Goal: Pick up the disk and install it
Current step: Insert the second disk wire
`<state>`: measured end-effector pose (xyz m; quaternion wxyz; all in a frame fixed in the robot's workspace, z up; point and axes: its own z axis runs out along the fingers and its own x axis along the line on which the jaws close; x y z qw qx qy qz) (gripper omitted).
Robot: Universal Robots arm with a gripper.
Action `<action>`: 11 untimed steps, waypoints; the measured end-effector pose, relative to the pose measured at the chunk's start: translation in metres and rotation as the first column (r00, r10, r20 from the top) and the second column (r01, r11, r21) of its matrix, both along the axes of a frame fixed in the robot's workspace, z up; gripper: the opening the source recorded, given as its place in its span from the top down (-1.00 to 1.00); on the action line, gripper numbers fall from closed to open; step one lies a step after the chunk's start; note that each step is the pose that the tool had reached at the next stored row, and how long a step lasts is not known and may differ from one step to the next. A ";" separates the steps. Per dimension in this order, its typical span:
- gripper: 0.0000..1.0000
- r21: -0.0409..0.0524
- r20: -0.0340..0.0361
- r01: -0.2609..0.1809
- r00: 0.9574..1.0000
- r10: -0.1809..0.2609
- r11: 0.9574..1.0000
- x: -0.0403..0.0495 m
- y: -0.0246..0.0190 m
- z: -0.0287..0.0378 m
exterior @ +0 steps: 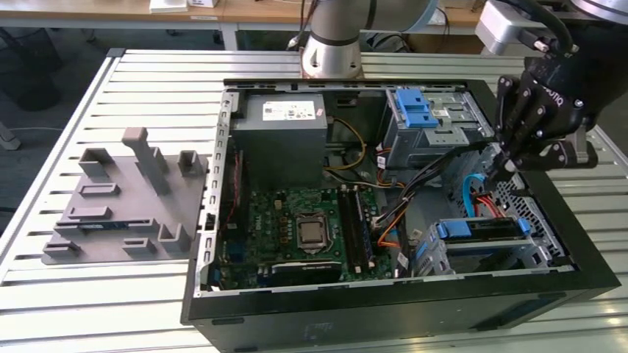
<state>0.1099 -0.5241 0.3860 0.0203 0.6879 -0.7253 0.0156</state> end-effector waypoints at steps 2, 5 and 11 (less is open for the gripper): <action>0.79 0.000 0.000 0.000 1.000 0.000 1.000 -0.0028 0.0004 -0.0013; 0.79 0.000 0.002 0.000 1.000 0.000 1.000 -0.0062 0.0006 -0.0022; 0.77 0.000 0.002 0.000 1.000 0.000 1.000 -0.0041 0.0042 -0.0022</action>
